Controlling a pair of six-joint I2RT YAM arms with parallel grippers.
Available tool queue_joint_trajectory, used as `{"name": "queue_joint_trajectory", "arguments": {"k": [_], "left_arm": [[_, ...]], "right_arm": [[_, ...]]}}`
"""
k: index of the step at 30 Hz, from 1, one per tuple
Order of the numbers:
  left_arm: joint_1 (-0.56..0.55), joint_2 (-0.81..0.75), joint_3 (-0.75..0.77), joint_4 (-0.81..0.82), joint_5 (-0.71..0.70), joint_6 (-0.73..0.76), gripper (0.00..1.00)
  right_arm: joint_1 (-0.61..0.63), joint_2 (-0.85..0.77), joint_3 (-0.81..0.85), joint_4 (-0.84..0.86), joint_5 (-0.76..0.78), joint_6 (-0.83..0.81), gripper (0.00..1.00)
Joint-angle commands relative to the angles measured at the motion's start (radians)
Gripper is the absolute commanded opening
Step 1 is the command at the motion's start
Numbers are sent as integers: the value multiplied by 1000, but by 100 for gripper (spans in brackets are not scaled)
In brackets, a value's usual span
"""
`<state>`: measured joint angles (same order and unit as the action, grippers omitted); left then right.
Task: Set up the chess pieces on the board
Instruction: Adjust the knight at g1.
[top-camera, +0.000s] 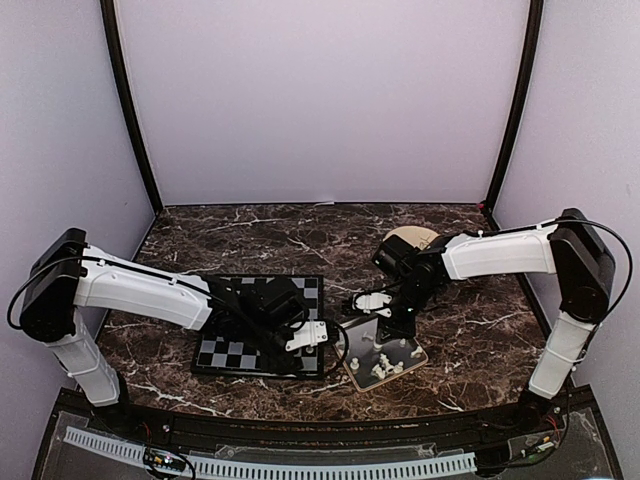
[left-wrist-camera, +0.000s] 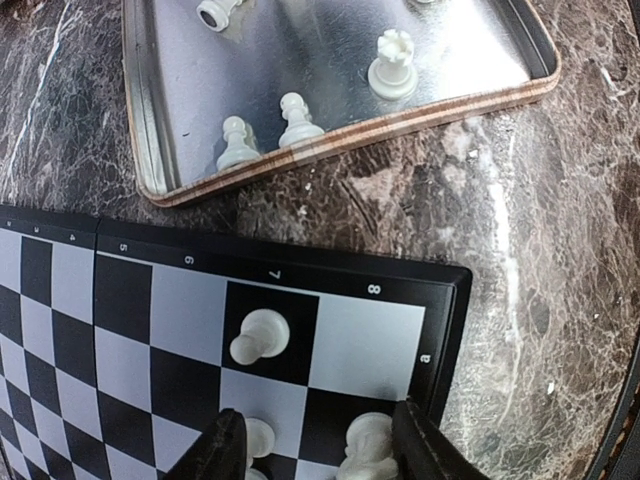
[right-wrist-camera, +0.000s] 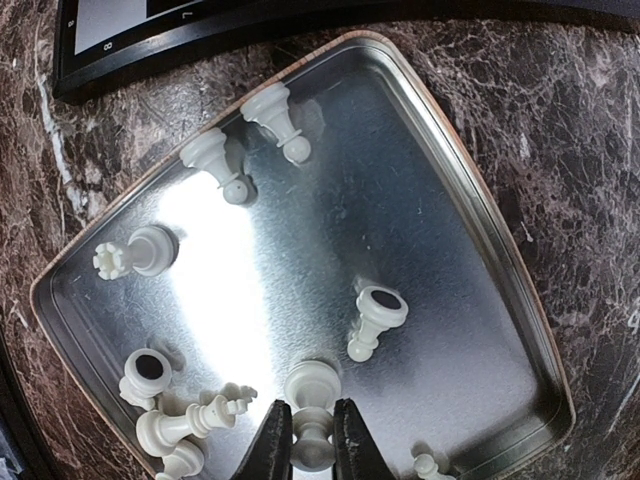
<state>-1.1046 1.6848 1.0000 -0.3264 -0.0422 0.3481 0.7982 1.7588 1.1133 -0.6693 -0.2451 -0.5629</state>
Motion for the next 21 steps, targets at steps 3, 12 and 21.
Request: {"name": "queue_joint_trajectory", "arguments": {"k": [3,12,21], "left_arm": [[-8,-5,23,2,-27,6,52],[-8,-27,34,-5,53,5,51],[-6,-137,64,6,41,-36,52]], "right_arm": [[-4,-1,5,4,-1,5,13],[-4,0,6,3,-3,5,13],[-4,-2,9,0,-8,6,9]]}}
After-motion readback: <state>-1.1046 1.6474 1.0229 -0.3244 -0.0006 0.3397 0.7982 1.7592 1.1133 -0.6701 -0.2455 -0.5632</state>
